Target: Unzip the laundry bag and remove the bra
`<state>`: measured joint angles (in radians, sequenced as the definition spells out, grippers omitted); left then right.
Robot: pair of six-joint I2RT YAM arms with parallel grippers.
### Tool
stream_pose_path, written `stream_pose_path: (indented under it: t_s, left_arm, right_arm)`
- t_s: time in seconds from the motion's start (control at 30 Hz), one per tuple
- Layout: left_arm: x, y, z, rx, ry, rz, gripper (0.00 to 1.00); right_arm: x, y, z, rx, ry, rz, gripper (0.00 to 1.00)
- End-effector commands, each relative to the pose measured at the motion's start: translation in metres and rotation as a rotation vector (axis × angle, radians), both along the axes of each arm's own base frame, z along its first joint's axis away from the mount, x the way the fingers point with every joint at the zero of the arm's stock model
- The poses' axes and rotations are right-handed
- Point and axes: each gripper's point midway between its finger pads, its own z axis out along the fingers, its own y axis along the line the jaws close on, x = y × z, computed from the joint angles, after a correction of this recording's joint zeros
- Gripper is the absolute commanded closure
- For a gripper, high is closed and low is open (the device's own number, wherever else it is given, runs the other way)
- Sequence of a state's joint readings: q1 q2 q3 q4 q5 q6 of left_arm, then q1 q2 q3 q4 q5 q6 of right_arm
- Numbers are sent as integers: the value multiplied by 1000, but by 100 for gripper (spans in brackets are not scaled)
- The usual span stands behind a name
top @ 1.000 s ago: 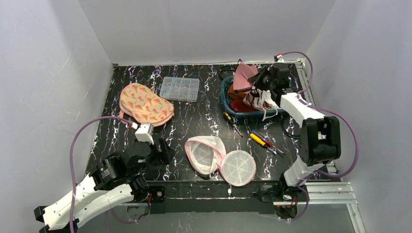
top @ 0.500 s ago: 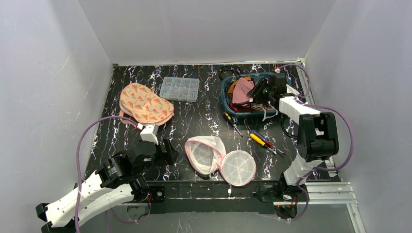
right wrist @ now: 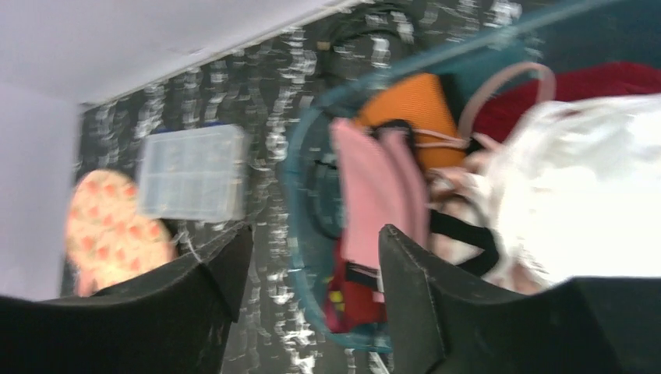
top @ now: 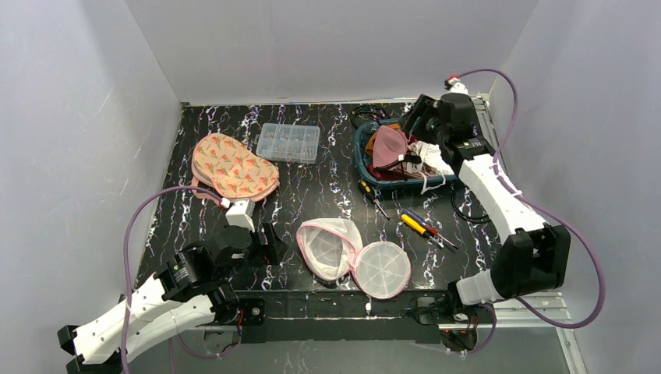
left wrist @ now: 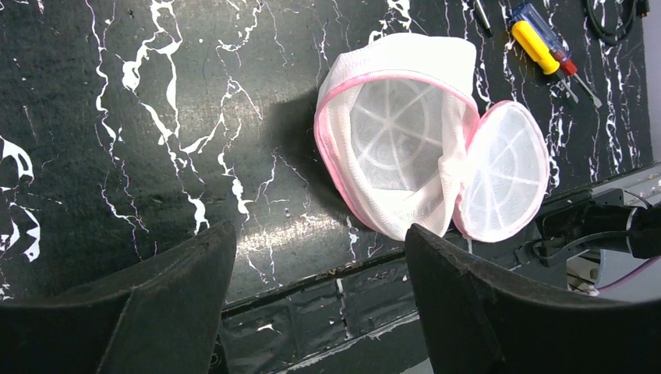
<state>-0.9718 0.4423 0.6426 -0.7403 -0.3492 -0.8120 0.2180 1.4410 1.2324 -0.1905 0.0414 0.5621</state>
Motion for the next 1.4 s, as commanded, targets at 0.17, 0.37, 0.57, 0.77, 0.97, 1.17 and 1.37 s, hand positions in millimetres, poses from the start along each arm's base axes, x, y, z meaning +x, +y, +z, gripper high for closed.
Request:
stream_pose_path:
  t_s: [0.17,0.37,0.57,0.77,0.97,1.17,1.37]
  left_arm:
    - [1,-1,0,22,11,-4,23]
    - [-2,4,-6,44,26,3,23]
    - [-2,8,-10,61,29,12,23]
    - [-3,7,-13,70,41,12,23]
    - [1,9,-2,76,9,11,23]
    - [15,8,21,148,-97,-37,21]
    - [20,-20,23,297,-223,-356,15]
  right_arm:
    - [4,79,-4,-37,-13,252,65]
    - [23,47,-71,-111,118,116,71]
    - [20,16,-117,-158,207,28,71]
    - [14,7,-128,-155,239,19,69]
    - [4,23,-50,-80,88,72,38]
    - [-62,66,31,-66,-68,212,24]
    - [-170,108,2,10,1,574,24]
